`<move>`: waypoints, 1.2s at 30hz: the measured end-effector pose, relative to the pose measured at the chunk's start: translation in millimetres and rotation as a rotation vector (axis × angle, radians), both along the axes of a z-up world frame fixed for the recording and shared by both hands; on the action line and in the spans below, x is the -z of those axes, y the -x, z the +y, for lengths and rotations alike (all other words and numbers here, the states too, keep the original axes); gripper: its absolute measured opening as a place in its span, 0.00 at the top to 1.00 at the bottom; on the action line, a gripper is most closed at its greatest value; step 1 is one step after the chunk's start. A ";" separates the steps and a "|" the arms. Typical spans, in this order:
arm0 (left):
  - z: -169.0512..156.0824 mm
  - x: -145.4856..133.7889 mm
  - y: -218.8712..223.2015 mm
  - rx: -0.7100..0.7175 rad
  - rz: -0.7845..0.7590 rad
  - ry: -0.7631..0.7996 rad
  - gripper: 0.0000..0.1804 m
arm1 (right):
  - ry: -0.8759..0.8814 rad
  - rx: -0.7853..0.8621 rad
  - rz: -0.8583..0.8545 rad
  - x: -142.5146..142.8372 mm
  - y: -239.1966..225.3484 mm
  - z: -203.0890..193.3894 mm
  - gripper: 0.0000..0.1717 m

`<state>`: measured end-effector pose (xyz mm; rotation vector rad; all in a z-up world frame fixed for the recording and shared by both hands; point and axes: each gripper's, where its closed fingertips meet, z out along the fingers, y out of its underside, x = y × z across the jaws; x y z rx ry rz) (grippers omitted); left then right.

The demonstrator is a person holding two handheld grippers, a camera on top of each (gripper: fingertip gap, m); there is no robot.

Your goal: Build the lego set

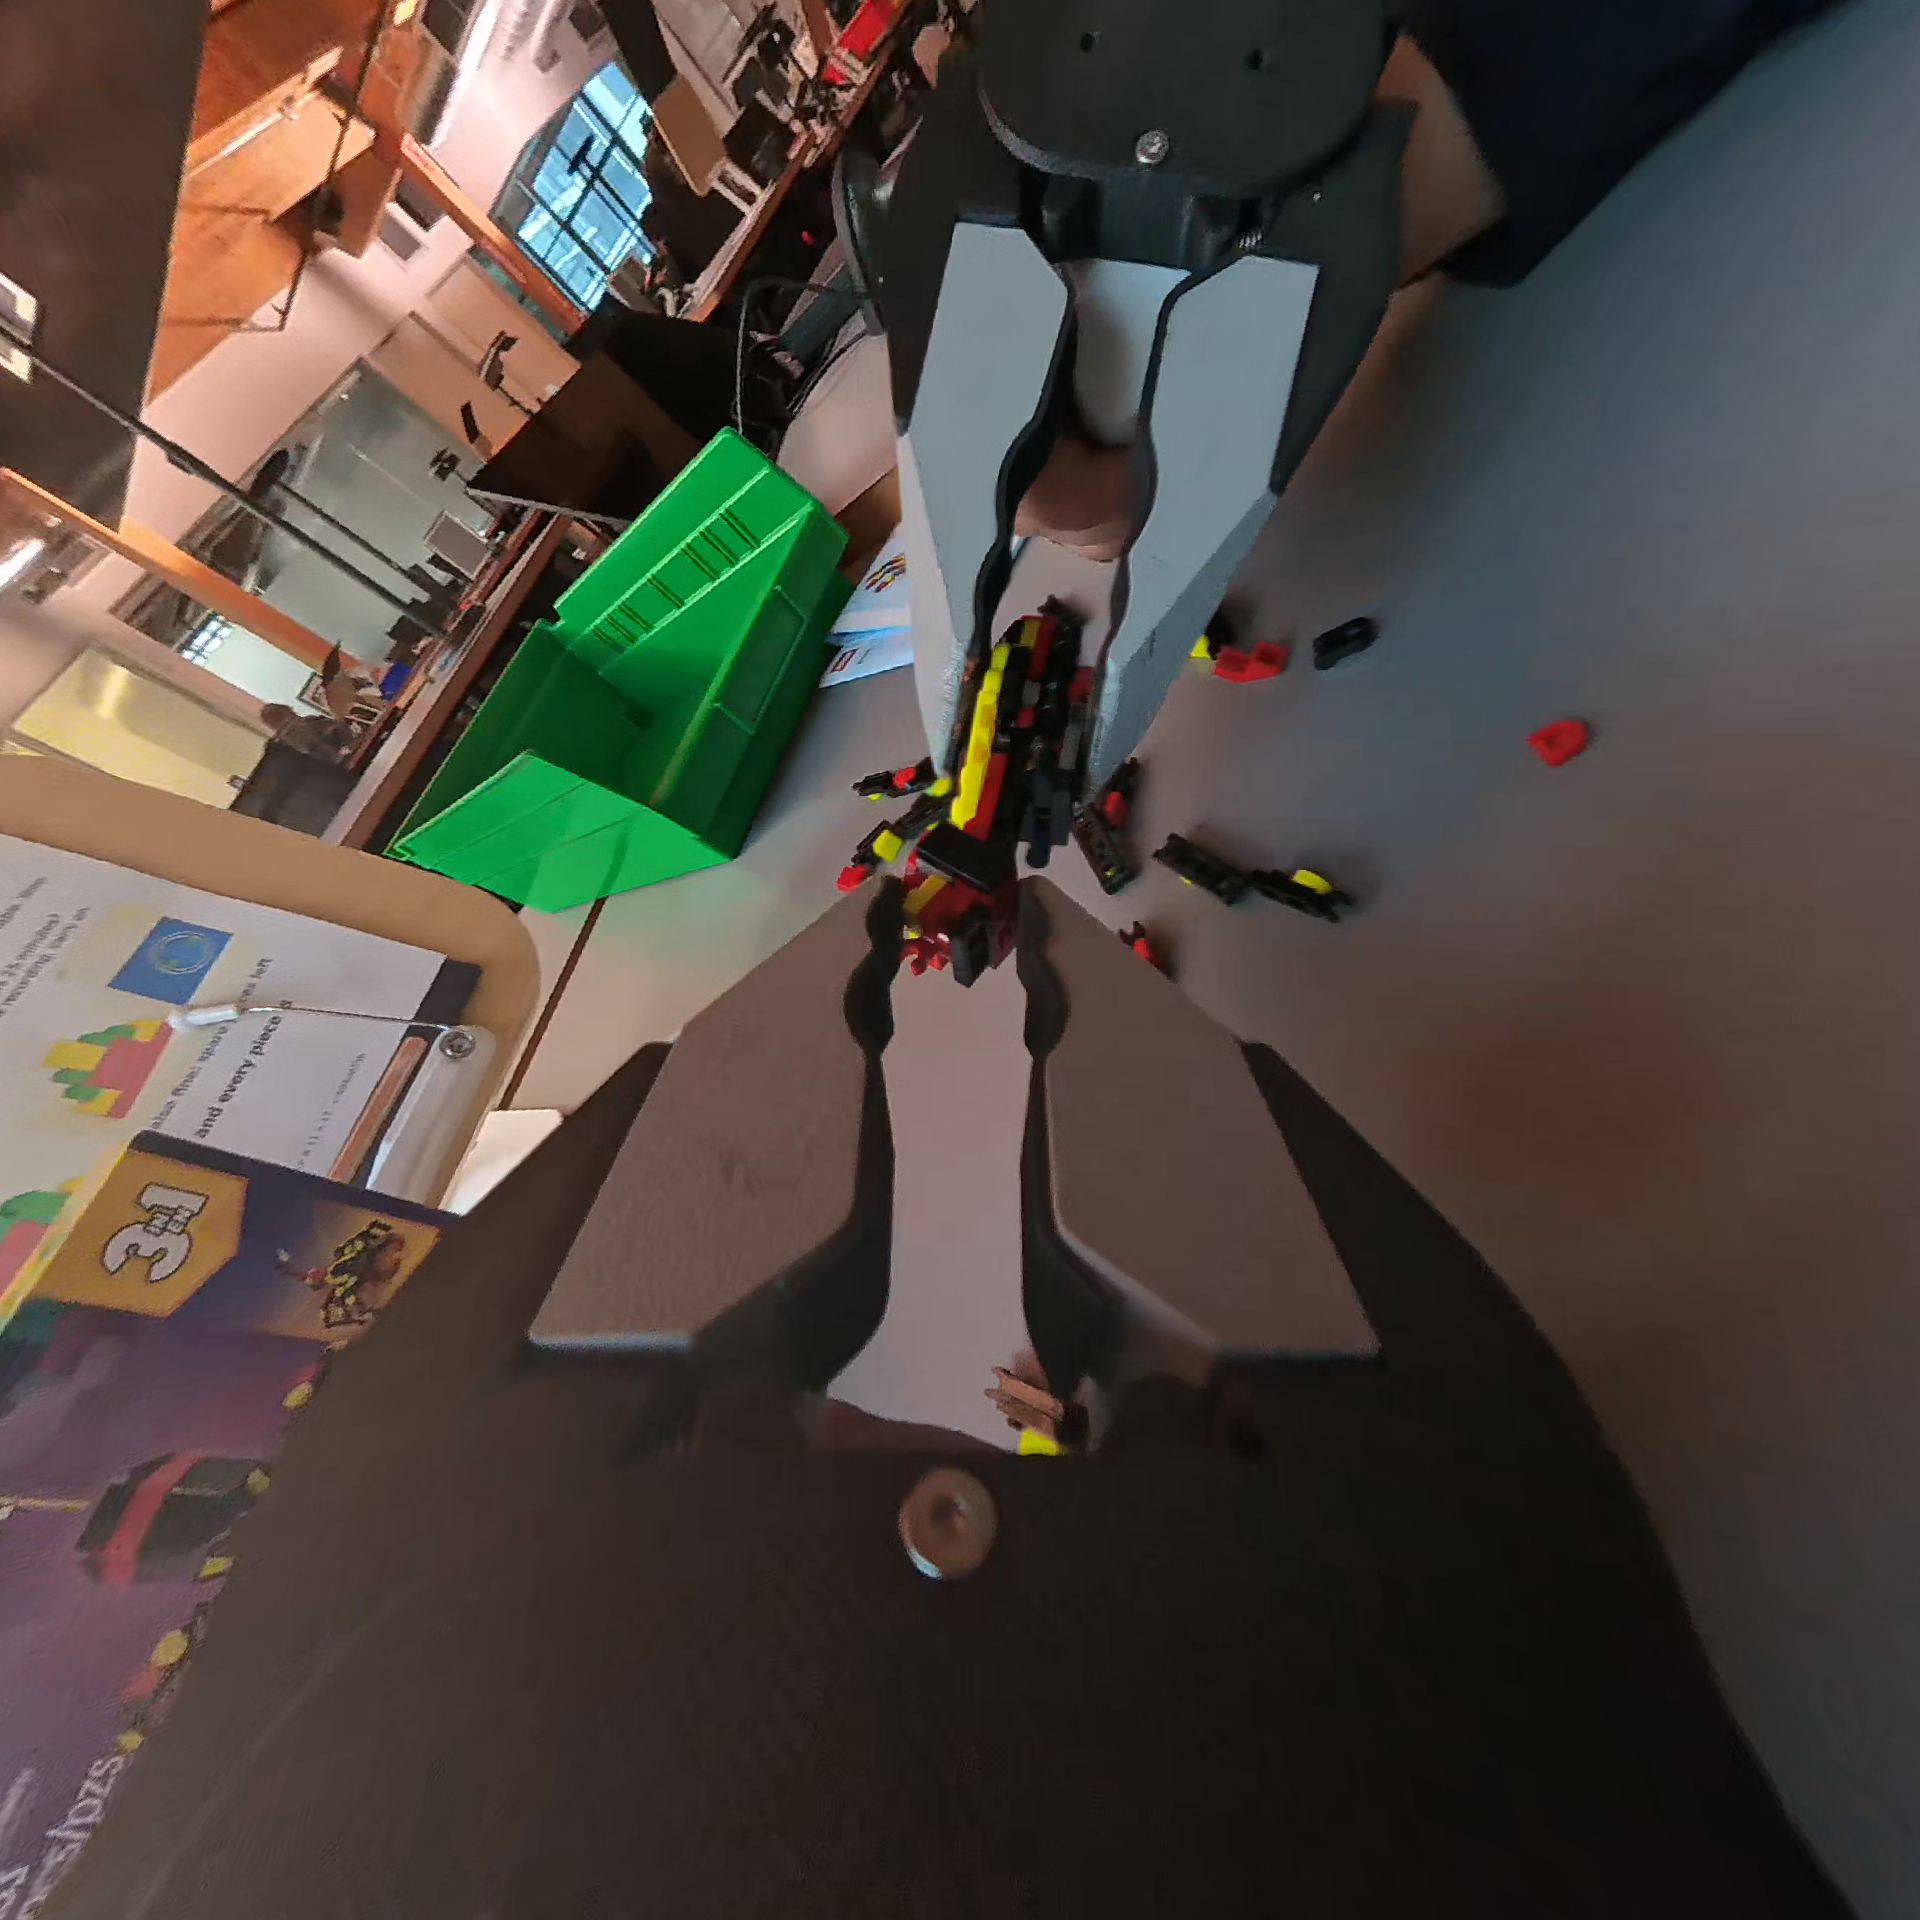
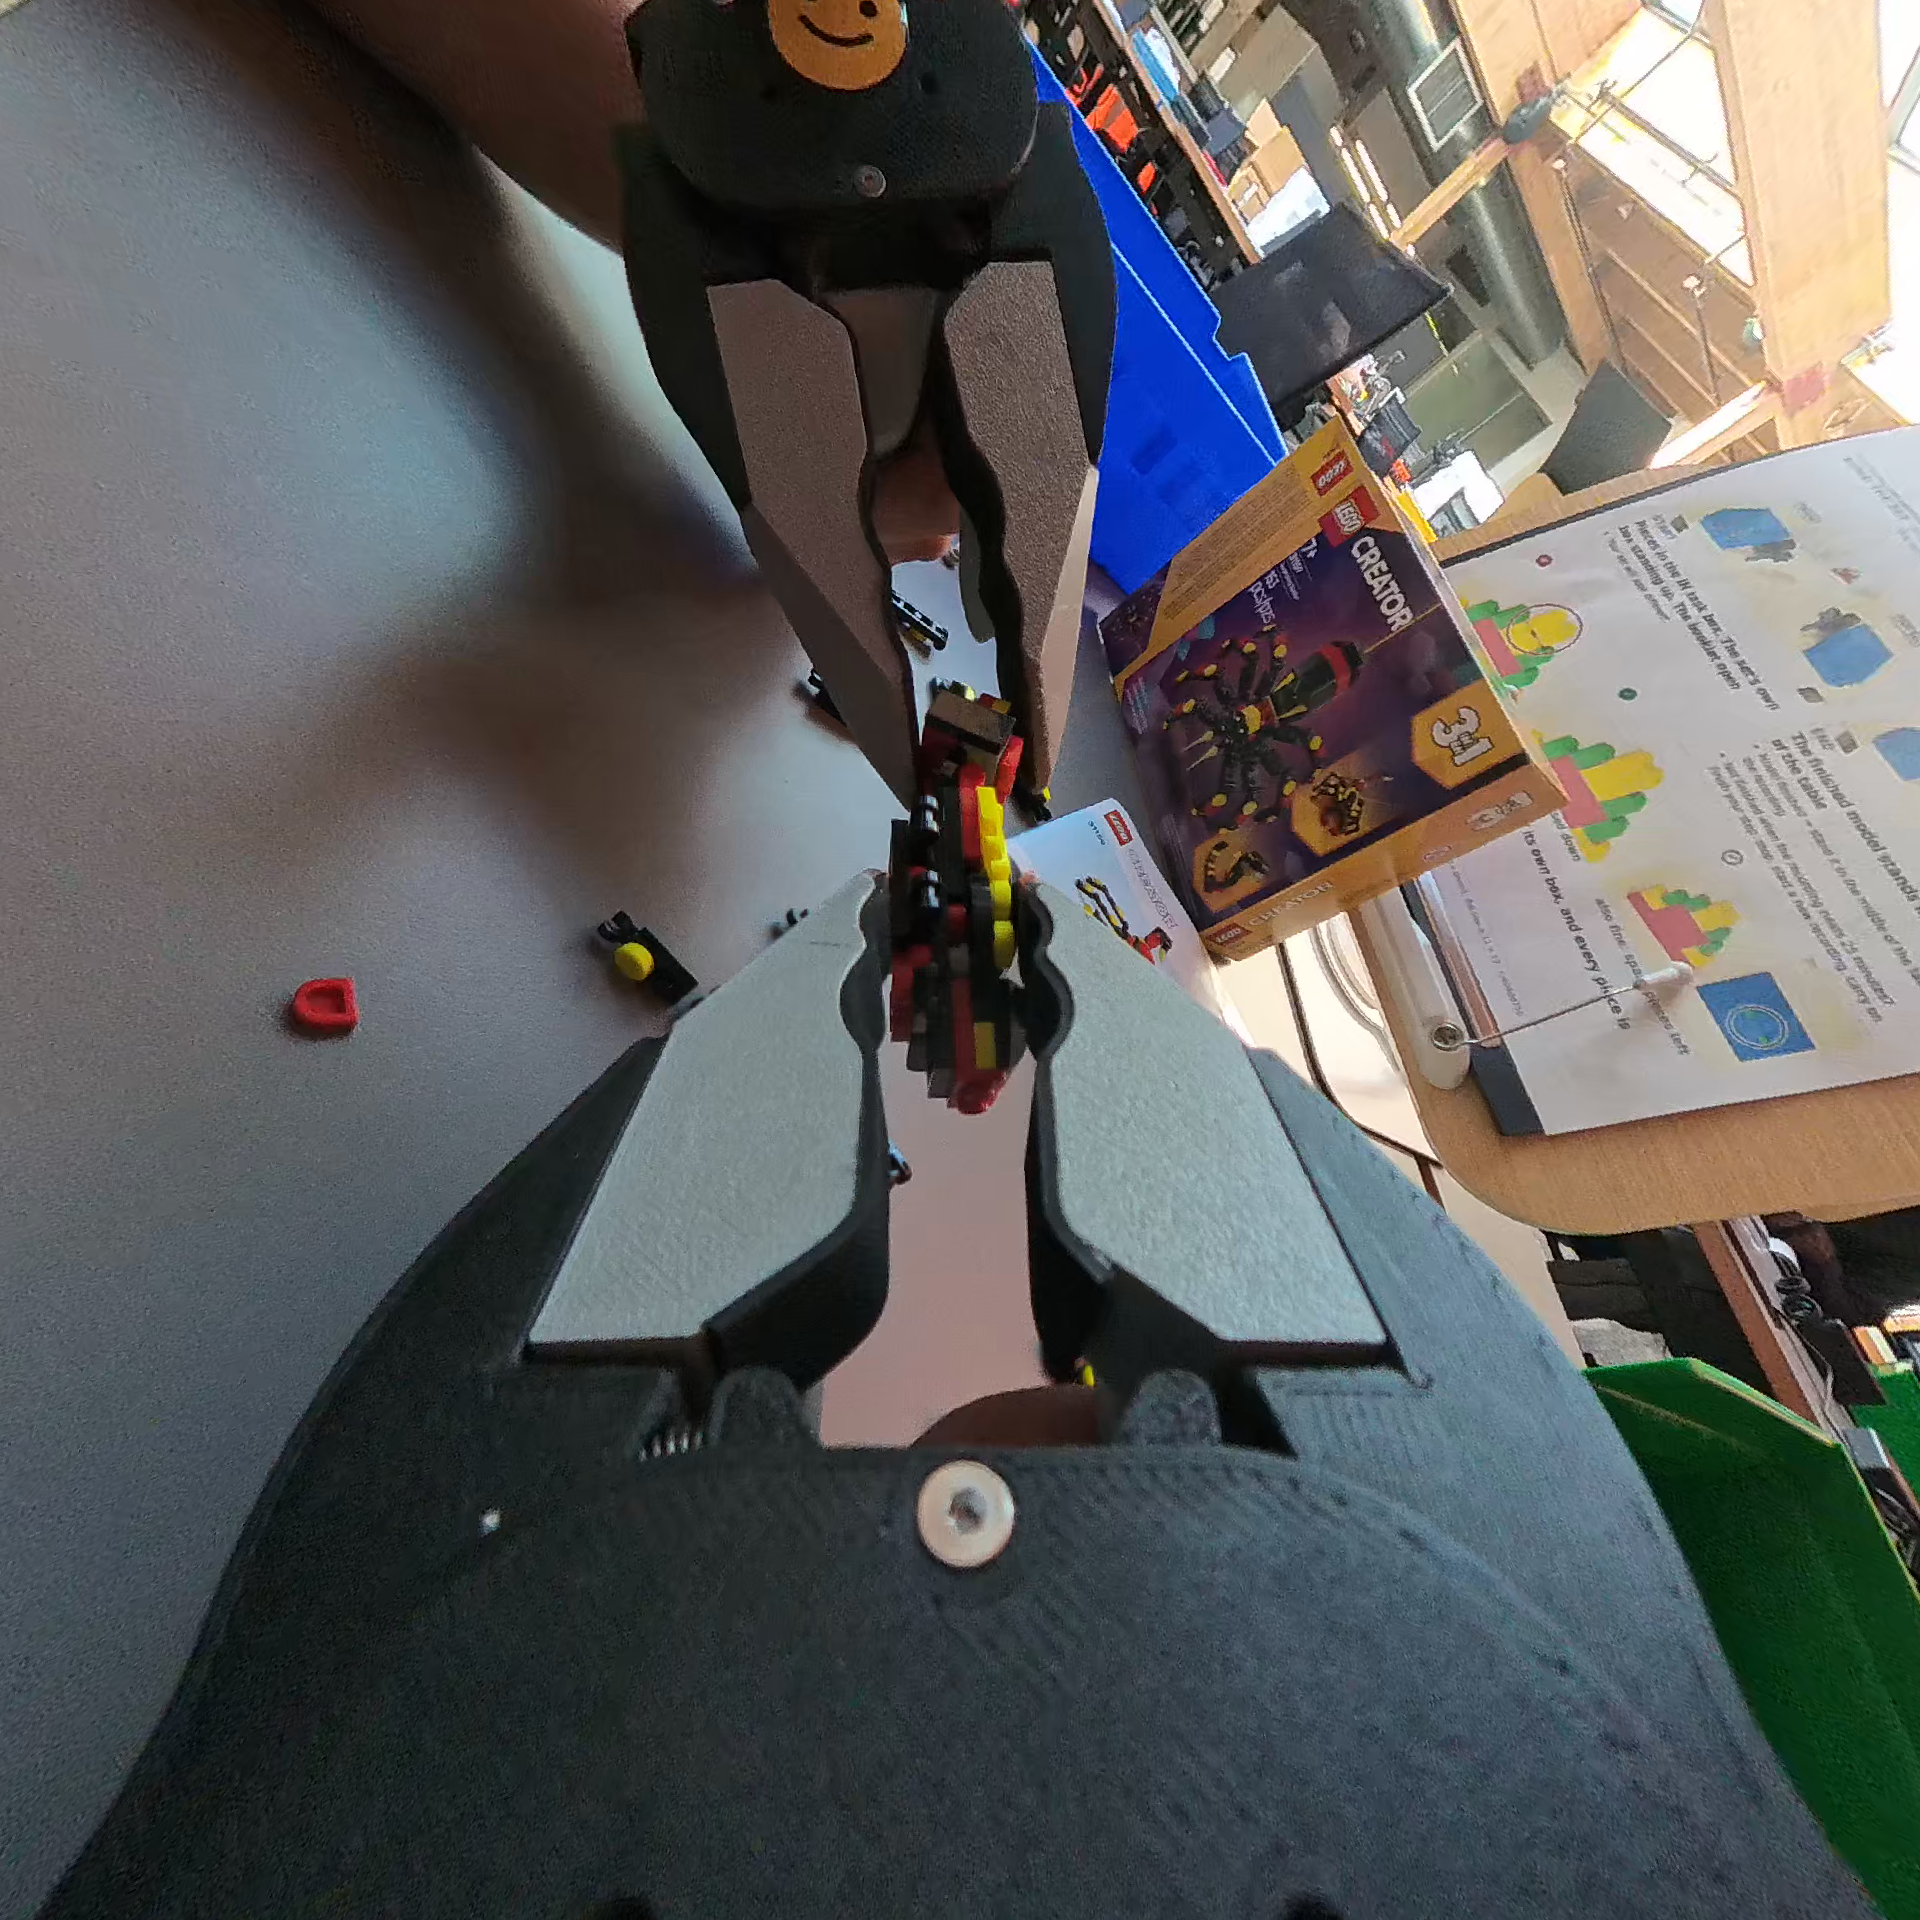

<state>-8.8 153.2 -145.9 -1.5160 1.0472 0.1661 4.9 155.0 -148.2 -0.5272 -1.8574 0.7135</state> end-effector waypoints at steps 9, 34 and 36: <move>35.2 -8.4 22.8 -0.328 -0.241 0.050 0.89 | 0.013 0.234 0.087 -14.6 16.7 26.1 0.88; 1.1 -3.3 3.3 -0.023 0.013 -0.008 0.89 | -0.026 0.068 0.030 -10.9 2.4 9.3 0.86; -4.9 -1.5 -2.3 0.030 0.011 0.005 0.89 | 0.046 0.007 -0.018 -8.0 -2.0 3.3 0.86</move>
